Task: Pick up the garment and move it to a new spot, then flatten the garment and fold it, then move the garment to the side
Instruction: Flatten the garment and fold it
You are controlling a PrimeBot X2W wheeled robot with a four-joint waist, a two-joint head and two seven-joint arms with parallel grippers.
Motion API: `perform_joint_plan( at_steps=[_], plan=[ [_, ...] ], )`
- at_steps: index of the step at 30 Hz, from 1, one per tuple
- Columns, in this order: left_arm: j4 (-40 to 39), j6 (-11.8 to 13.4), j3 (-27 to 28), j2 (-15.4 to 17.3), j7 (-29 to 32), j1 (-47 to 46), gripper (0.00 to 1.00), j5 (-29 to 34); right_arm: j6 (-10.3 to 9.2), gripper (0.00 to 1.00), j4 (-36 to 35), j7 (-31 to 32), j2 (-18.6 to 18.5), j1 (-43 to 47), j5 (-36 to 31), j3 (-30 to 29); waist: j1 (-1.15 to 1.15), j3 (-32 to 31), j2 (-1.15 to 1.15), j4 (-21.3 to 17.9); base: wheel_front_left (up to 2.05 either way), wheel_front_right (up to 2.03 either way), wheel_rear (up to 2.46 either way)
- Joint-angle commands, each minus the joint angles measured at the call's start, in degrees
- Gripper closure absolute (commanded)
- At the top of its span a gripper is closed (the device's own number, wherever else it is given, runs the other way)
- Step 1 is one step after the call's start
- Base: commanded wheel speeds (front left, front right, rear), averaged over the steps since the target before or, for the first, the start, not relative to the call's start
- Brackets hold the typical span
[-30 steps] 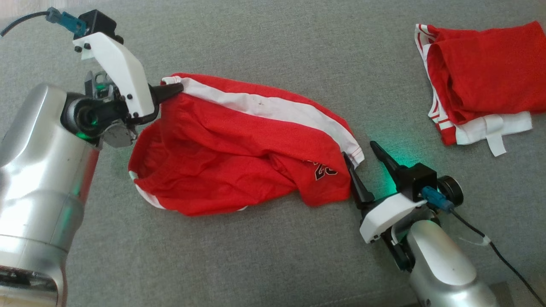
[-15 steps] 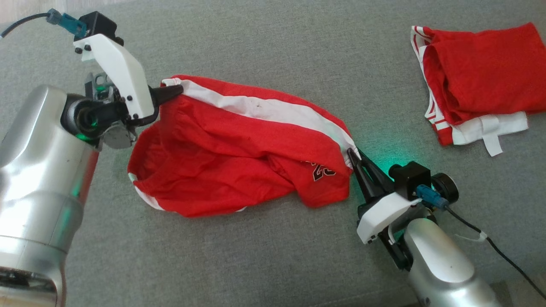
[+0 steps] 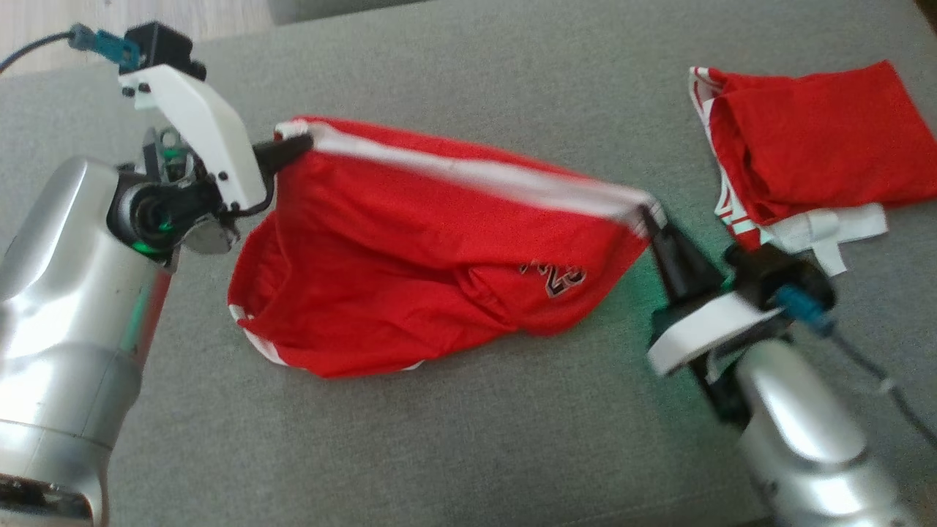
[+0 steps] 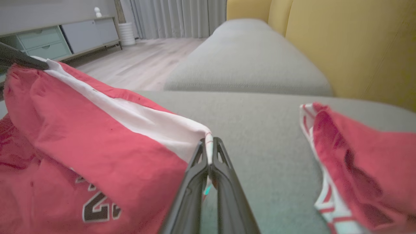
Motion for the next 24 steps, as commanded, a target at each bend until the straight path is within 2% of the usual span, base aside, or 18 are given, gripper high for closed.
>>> perform_joint_plan(
  at_steps=[1,10,15,20,24],
  plan=[
    [-2.93,-0.33,2.02,2.85,-1.55,-2.81,1.00,-0.28,0.39,1.00,-2.81,-0.62,-1.37,-2.99,0.95,0.26,0.00,-1.07,0.00,-0.08,0.00,0.00,0.00],
    [-8.30,-0.34,1.40,3.11,-11.59,-6.12,1.00,-0.17,0.39,1.00,-8.00,2.06,-12.10,-17.43,4.19,3.77,0.00,-6.29,0.00,1.38,0.00,0.00,0.00],
    [-10.92,-0.35,0.54,3.16,-18.12,-7.98,1.00,0.21,0.39,1.00,-8.78,3.58,-15.99,-26.50,7.27,5.80,0.00,-8.80,0.00,3.01,0.00,0.00,0.00],
    [-14.45,-0.35,-1.33,3.65,-22.66,-7.90,1.00,-0.73,0.39,1.00,-7.68,3.03,-17.39,-31.54,7.75,6.21,0.00,-11.08,0.00,4.76,0.00,0.00,0.00],
    [-18.07,-0.35,-3.22,5.49,-24.83,-5.27,1.00,-1.81,0.39,1.00,-7.17,3.52,-17.61,-30.17,8.45,6.81,0.00,-12.74,0.00,6.09,0.00,0.00,0.00]
  ],
)
